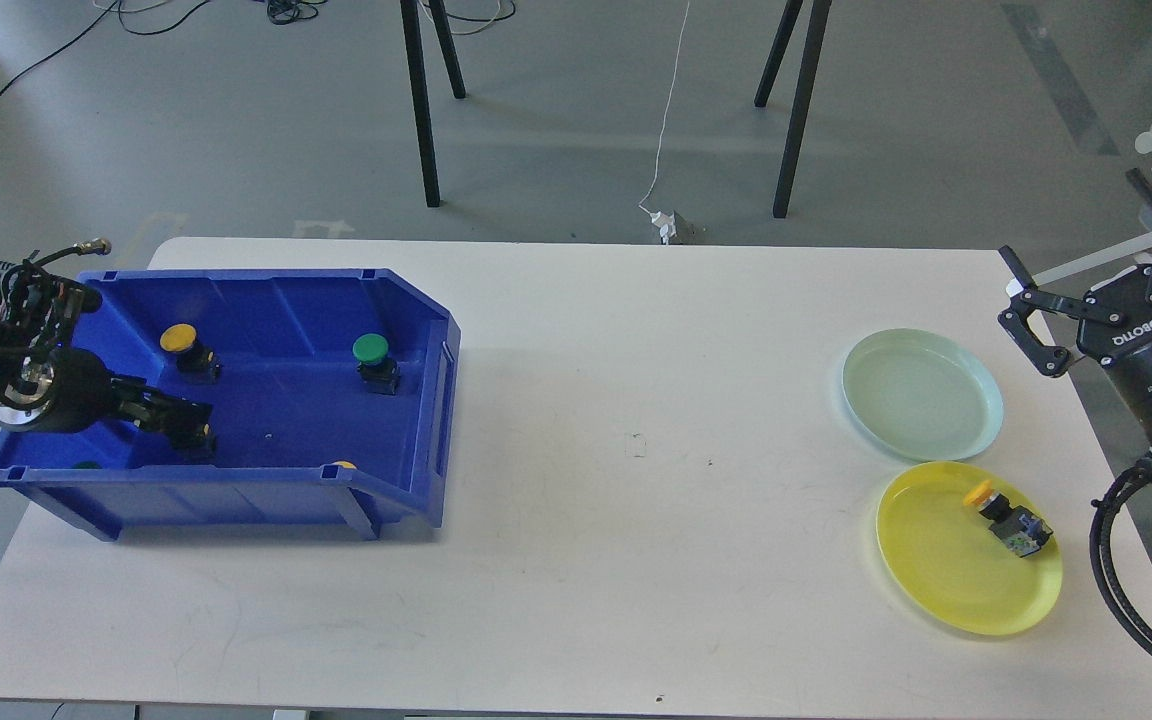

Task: Pass button and place on color plate
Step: 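Lower the left gripper into the bin and grasp a green-capped button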

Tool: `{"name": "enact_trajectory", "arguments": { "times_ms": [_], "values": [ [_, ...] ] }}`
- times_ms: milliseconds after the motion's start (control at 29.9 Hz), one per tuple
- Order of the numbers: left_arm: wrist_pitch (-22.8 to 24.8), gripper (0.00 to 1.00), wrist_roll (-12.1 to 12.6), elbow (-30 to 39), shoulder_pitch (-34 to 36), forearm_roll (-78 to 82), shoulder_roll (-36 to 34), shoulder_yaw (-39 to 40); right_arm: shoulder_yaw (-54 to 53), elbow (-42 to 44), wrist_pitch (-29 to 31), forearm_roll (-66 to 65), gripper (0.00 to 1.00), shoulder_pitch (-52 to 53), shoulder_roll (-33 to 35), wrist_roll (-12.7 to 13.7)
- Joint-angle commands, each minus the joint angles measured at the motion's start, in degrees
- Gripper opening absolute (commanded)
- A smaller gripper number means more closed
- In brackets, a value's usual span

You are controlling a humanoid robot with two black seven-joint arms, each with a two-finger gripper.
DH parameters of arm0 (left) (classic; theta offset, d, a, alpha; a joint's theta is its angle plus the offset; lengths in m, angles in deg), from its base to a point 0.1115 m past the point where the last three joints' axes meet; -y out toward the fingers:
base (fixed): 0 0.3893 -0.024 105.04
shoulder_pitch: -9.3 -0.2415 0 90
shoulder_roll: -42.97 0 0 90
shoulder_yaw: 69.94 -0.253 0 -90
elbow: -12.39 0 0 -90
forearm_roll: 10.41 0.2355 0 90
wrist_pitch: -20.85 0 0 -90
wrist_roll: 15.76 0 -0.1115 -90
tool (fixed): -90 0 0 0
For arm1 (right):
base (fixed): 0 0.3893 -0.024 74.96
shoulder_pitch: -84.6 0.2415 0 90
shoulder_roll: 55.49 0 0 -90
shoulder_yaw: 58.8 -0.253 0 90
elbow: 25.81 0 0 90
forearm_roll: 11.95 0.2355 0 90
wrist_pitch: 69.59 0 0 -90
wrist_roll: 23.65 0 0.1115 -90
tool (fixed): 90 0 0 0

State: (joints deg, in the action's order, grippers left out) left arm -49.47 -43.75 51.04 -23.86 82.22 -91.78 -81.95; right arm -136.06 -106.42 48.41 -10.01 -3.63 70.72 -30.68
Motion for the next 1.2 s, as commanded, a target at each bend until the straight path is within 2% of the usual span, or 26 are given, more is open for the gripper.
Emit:
{"name": "enact_trajectory", "arguments": {
  "times_ms": [0, 167, 401, 635, 701, 835, 935, 1035, 1102, 1169],
  "values": [
    [-0.2, 0.91, 0.0, -0.5, -1.0, -0.1, 0.3, 0.0, 0.0, -0.1, 0.0, 0.0, 0.98, -0.4, -0.4, 0.0],
    [-0.3, 0.89, 0.0, -0.5, -1.2, -0.1, 0.4, 0.0, 0.0, 0.0, 0.0, 0.0, 0.98, -0.6, -0.6, 0.0],
    [-0.4, 0.66, 0.0, -0.4, -1.2, -0.1, 1.2, 0.0, -0.1, 0.0, 0.0, 0.0, 0.98, -1.3, -0.6, 0.0],
    [-0.3, 0.55, 0.0, -0.6, -1.4, -0.1, 1.9, 0.0, -0.2, 0.1, 0.0, -0.2, 0.98, -1.7, -0.6, -0.1],
    [-0.3, 0.48, 0.0, -0.8, -1.5, 0.0, 1.9, -0.1, -0.2, 0.1, 0.0, -0.2, 0.98, -1.7, -0.6, -0.1],
    [-0.3, 0.23, 0.0, -0.8, -1.9, 0.1, 1.9, -0.1, -0.2, 0.1, 0.0, 0.0, 0.98, -1.9, -0.6, -0.1],
    [-0.3, 0.18, 0.0, -0.7, -1.9, -0.1, 1.8, 0.0, -0.3, 0.1, 0.0, -0.2, 0.98, -1.9, -0.6, -0.2],
    [-0.7, 0.18, 0.0, 1.0, -1.0, -0.2, 1.1, 0.5, -0.4, 0.1, 0.0, -0.2, 0.98, -2.0, -0.6, -0.3],
    [-1.4, 0.18, 0.0, 4.6, 1.0, -0.6, -0.9, 1.4, -0.6, 0.1, 0.0, -0.2, 0.98, -2.1, -0.6, -0.4],
    [-1.0, 0.17, 0.0, 11.5, 4.3, -1.4, -5.7, 3.8, -0.7, 0.1, 0.0, -0.4, 0.98, -2.1, -0.6, -0.4]
  ]
}}
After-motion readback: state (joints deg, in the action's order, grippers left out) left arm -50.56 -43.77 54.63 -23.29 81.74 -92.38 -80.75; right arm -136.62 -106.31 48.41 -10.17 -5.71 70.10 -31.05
